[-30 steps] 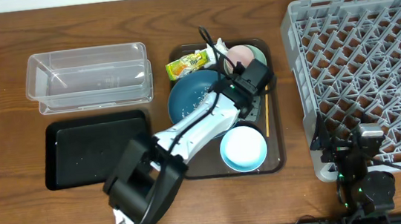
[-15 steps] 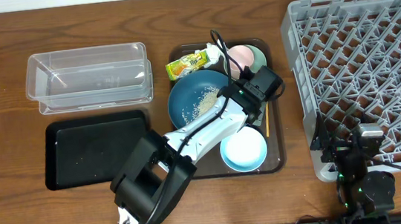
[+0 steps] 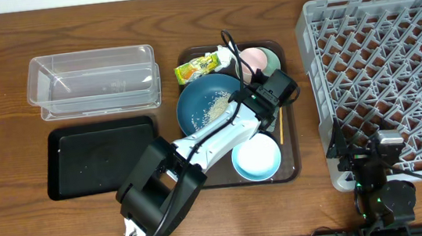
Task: Sort waste into correct bins and load items into the dishwasher rack
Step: 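Grasp the blue bowl rim with the left gripper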
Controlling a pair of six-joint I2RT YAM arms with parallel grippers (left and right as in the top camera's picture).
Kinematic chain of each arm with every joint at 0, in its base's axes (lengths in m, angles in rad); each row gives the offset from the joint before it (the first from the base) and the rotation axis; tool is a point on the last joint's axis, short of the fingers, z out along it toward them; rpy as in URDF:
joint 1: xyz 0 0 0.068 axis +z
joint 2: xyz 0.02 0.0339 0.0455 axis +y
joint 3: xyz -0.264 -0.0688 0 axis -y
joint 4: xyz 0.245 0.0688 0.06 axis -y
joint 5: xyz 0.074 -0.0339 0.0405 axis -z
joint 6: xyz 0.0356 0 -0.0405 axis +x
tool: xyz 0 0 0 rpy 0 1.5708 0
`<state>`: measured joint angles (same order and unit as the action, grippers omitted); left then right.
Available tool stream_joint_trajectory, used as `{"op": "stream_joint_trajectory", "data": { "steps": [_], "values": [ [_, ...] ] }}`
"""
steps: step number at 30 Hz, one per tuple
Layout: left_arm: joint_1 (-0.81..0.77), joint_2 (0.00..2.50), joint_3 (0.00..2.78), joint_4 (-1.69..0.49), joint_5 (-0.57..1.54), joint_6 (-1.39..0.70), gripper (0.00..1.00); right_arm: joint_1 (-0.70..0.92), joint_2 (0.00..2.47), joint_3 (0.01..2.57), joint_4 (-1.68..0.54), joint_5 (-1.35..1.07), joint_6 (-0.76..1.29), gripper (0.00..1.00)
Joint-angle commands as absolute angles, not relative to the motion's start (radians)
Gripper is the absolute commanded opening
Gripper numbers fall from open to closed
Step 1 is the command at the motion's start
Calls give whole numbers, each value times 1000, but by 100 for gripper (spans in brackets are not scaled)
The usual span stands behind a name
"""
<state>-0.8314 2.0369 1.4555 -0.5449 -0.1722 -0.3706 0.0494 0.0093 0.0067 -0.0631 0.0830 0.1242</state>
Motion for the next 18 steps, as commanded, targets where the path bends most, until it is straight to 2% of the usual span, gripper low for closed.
{"op": "stream_joint_trajectory", "data": {
  "steps": [1, 18],
  "values": [
    [-831, 2054, 1451, -538, -196, -381, 55, 57, 7, 6, -67, 93, 118, 99],
    [-831, 2099, 1443, -533, -196, -394, 44, 57, 7, 6, -67, 93, 118, 99]
  ]
}}
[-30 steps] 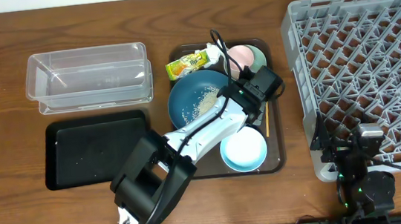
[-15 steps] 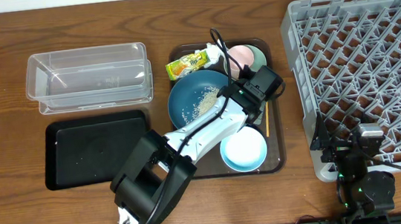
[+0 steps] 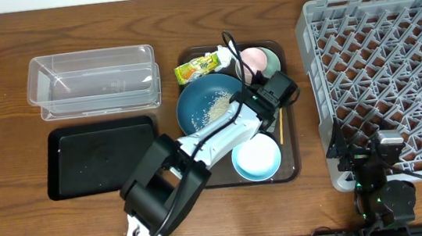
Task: Sort waste into correct bins and load items into the dishwasher rack
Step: 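Grasp the blue bowl rim with the left gripper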
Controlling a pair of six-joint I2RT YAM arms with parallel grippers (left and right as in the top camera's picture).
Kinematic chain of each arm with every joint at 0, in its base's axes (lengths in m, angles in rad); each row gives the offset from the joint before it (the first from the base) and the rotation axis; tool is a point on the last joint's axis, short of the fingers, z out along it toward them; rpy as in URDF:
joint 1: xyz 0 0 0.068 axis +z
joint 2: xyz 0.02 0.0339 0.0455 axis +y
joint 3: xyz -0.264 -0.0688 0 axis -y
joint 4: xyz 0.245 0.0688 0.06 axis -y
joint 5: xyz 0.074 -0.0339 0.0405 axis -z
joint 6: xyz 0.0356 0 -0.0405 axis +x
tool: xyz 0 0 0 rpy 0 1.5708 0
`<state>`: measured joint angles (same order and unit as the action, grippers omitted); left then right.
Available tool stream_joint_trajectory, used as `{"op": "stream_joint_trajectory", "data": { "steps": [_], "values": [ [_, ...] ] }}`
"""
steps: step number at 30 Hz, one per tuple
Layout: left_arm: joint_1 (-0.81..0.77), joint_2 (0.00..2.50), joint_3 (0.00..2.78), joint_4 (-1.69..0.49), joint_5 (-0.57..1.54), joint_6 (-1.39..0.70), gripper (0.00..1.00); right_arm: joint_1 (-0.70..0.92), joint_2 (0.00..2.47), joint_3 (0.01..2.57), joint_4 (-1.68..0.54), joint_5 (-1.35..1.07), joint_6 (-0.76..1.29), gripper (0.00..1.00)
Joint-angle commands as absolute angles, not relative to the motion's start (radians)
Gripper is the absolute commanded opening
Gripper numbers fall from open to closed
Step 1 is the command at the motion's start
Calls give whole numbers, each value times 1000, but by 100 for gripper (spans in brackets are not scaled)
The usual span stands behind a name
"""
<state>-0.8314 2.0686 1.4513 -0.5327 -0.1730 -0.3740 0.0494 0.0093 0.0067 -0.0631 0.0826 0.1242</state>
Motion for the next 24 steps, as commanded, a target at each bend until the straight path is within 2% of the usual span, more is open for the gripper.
{"op": "stream_joint_trajectory", "data": {
  "steps": [1, 6, 14, 18, 22, 24],
  "values": [
    [-831, 2099, 1443, -534, -196, -406, 44, 57, 7, 6, -67, 93, 118, 99],
    [-831, 2098, 1443, -527, -196, -418, 42, 57, 7, 6, -67, 93, 118, 99],
    [-831, 2098, 1443, -529, -196, -418, 27, 57, 7, 6, -67, 93, 118, 99],
    [-831, 2092, 1443, -532, -196, -418, 24, 57, 7, 6, -67, 93, 118, 99],
    [-831, 2078, 1443, -533, -196, -418, 11, 57, 7, 6, -67, 93, 118, 99],
    [-831, 2070, 1443, -534, -196, -418, 9, 57, 7, 6, -67, 93, 118, 99]
  ]
}}
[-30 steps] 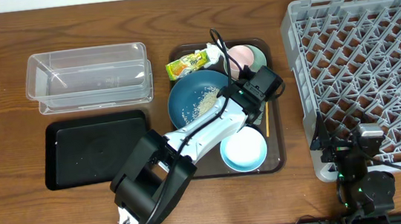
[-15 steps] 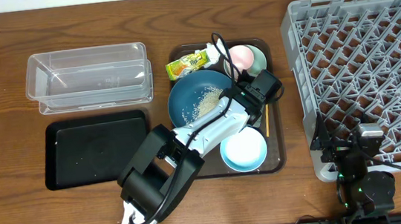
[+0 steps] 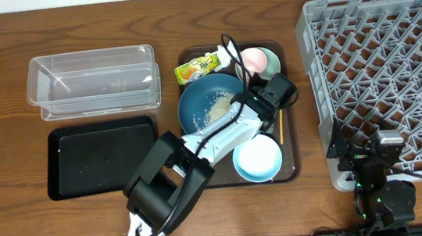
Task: Sort waste into correct bins and load items into the dishwasher rack
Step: 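Grasp the blue bowl rim with the left gripper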
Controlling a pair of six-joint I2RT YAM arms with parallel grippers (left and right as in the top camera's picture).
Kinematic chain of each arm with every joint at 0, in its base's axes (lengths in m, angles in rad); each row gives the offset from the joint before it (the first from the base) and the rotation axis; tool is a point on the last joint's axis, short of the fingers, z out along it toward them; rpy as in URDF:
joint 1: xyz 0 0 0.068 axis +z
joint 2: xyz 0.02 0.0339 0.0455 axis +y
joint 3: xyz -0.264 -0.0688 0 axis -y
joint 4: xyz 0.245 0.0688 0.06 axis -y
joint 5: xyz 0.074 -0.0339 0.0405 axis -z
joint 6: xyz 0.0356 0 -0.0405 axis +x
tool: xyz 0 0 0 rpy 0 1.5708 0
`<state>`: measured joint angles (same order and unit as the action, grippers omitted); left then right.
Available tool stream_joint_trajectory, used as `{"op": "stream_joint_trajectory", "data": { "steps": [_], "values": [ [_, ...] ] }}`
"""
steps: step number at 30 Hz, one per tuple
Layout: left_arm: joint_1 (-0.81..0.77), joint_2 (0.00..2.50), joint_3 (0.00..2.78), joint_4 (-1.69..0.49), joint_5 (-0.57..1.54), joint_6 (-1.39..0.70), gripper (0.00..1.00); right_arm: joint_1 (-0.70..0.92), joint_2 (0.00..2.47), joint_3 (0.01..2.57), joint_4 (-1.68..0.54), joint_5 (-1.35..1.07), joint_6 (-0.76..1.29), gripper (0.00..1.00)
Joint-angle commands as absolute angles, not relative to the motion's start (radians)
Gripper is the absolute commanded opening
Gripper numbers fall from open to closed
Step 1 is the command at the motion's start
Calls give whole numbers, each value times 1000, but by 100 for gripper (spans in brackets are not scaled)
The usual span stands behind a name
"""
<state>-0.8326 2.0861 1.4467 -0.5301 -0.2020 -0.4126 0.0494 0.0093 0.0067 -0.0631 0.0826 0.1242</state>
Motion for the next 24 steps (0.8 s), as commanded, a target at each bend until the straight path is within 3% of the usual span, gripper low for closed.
{"op": "stream_joint_trajectory", "data": {
  "steps": [1, 24],
  "values": [
    [-831, 2065, 1443, -536, -196, -418, 8, 57, 7, 6, -67, 93, 118, 99],
    [-857, 1830, 1444, -728, -301, -435, 6, 57, 8, 6, -67, 93, 118, 99]
  ]
}}
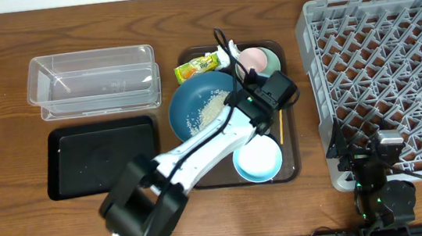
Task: Sort waste into correct bins and load items into the dishwasher rack
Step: 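Grasp the blue bowl rim with the left gripper, then lift the blue bowl and carry it left over the black tray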
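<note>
A dark blue plate [198, 111] with rice grains on it sticks out past the left rim of the brown serving tray [290, 171]. My left gripper [250, 104] is at the plate's right rim and appears shut on it. A yellow-green wrapper [198, 66] lies at the tray's back. Beside it is a pink bowl [254, 57] nested in a green one. A light blue bowl [257, 160] sits at the tray's front, and a wooden chopstick [280, 128] at its right. My right gripper [337, 148] rests by the grey dishwasher rack [386, 60]; its jaws are not readable.
A clear plastic bin [93, 83] stands at the back left. In front of it lies a flat black bin [101, 157]. The rack fills the right side of the table. My left arm [191, 155] slants across the tray's front left.
The blue plate has shifted left, its edge now over the tray's left rim. My left arm's lower links have swung left. The right arm is still.
At all three earlier moments my left gripper stood at the blue plate's right rim, with the plate inside the tray, while the arm's elbow crept slightly. Now the plate has come left with the gripper on it. Nothing else on the tray has moved.
</note>
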Controlling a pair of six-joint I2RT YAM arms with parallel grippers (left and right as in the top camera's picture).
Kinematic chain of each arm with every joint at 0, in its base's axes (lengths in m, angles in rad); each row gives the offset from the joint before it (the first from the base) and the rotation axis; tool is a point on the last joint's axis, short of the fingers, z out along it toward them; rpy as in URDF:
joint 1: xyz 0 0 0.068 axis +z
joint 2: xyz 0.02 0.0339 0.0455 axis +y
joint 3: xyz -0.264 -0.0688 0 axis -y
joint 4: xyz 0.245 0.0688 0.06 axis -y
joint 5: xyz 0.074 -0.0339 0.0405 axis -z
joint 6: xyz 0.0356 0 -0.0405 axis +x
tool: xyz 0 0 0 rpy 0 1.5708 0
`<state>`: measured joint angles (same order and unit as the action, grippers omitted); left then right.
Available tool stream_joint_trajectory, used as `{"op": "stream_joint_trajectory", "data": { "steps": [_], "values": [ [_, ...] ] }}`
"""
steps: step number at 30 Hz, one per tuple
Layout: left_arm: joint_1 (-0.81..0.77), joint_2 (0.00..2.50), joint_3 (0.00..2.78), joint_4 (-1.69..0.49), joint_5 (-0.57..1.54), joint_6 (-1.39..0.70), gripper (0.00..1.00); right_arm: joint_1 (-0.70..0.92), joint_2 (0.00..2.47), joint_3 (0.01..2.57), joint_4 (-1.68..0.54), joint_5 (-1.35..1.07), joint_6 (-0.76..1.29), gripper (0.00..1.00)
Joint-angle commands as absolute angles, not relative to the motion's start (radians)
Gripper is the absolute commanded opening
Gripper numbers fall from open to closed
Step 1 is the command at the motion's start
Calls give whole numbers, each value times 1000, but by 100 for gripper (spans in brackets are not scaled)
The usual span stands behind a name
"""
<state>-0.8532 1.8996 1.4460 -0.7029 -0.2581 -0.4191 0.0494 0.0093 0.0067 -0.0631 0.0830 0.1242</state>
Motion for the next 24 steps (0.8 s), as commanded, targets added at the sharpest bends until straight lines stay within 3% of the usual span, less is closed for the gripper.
{"op": "stream_joint_trajectory", "data": {
  "steps": [1, 7, 24],
  "values": [
    [-857, 1814, 1444, -742, -301, -450, 6, 57, 7, 6, -67, 93, 118, 99],
    [-856, 1696, 1444, -838, -300, -541, 6, 57, 7, 6, -67, 93, 118, 99],
    [-797, 1494, 1442, -1116, -259, -513, 6, 57, 7, 6, -67, 93, 118, 99]
  ]
}}
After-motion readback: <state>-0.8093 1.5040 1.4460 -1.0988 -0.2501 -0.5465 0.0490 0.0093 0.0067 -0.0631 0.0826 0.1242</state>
